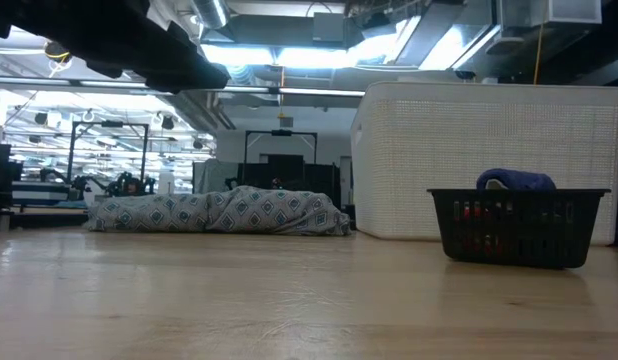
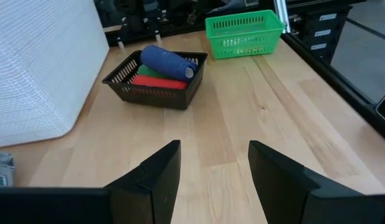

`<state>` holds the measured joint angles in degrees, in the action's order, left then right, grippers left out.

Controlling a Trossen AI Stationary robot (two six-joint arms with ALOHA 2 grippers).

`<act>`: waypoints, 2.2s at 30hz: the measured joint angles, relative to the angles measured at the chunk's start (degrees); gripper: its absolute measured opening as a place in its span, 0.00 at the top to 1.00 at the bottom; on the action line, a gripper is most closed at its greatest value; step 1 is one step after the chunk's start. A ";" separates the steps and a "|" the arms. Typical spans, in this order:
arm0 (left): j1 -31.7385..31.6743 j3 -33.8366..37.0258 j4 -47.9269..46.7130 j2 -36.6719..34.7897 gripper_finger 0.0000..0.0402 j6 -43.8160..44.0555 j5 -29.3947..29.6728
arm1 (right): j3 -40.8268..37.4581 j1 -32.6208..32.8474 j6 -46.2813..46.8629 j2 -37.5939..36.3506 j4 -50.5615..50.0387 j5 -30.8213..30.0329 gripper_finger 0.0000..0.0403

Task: Pick & place medical supplies in basket/bin
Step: Put the gray patient gown into the white bin

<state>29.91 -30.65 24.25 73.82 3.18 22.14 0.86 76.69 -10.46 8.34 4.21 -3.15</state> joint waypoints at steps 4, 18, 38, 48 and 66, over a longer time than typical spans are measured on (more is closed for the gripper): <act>0.00 0.00 -0.02 0.00 0.54 -0.19 1.97 | 0.00 -0.02 0.64 0.00 -0.14 -1.70 0.53; -4.53 -0.04 -5.35 0.00 0.54 -1.12 25.11 | 0.00 -0.02 1.05 0.00 0.00 -3.02 0.53; -12.67 -0.04 -18.49 0.00 0.29 -7.13 32.11 | 0.00 -0.02 1.00 0.00 -0.02 -3.02 0.53; -21.03 -0.04 -27.62 0.00 0.24 -10.62 29.21 | 0.00 -0.02 0.97 0.00 -0.04 -3.02 0.53; -33.84 -0.22 -29.57 16.93 0.24 -4.12 24.94 | 0.02 -0.02 0.94 0.00 -0.07 -3.02 0.53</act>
<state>-3.93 -30.87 -5.32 90.75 -0.94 47.09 0.89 76.66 -9.52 8.34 4.14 -6.17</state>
